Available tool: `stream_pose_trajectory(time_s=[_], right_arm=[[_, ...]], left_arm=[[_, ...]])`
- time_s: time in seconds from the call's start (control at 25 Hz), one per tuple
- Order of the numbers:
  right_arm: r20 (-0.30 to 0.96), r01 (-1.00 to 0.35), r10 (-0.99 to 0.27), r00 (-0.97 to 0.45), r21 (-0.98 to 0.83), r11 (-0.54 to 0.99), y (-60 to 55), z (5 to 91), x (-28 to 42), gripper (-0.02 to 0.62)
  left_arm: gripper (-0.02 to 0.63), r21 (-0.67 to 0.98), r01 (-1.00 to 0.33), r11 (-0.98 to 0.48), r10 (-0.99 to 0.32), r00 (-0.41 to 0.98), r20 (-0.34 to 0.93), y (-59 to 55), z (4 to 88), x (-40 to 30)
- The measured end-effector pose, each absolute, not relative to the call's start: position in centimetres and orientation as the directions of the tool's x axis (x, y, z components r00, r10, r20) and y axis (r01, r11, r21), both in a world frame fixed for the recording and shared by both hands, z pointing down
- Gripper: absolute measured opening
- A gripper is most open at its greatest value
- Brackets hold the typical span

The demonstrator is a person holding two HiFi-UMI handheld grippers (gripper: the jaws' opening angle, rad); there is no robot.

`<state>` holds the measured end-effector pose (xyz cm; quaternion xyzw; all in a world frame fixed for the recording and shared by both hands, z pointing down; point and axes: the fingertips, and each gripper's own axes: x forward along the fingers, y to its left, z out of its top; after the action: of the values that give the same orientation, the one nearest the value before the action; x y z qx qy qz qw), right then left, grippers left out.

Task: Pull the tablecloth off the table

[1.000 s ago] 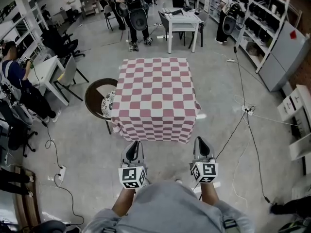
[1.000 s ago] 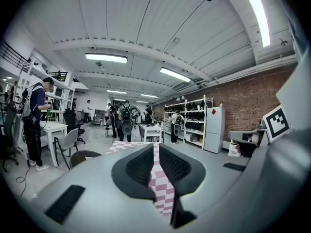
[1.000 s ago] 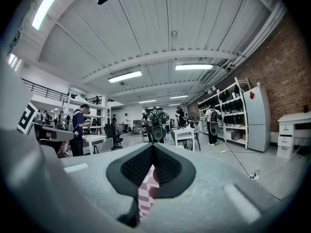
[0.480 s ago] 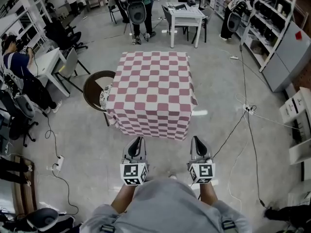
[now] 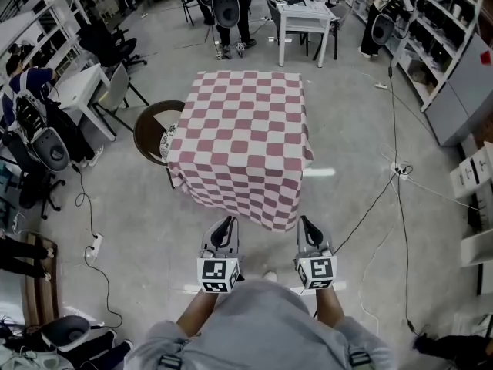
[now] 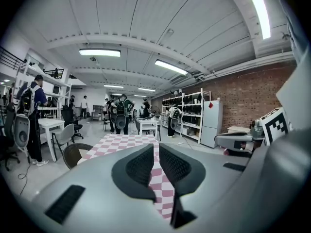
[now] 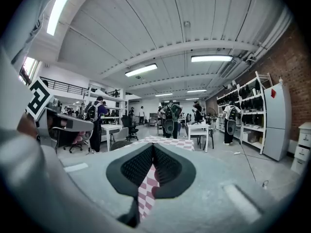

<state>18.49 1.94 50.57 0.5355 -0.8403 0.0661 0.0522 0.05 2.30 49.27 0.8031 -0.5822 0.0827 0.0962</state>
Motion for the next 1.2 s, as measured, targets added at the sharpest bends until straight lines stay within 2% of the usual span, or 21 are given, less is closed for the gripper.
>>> stream_pose_trajectory(time_s=[0.52, 0.84, 1.2], right_arm=[[0.225, -0.895, -0.869, -0.440, -0.024, 0.446, -3.8, 52.7, 17.0, 0.003], [0.258, -0.896, -0.871, -0.418, 0.038, 0.442, -12.2, 53.1, 14.6, 0.003], [0.359, -0.861, -0.841, -0.404, 0.162, 0.483, -19.1, 56.3, 12.6, 0.003]], left_arm=[[0.035, 0.081, -0.931, -0.356, -0.900, 0.365, 0.239, -5.5, 51.0, 0.8], [0.035, 0.048, -0.926, -0.374, -0.906, 0.376, 0.193, -14.4, 50.0, -1.8], [0.035, 0.010, -0.941, -0.339, -0.923, 0.335, 0.191, -21.2, 51.7, -6.2]])
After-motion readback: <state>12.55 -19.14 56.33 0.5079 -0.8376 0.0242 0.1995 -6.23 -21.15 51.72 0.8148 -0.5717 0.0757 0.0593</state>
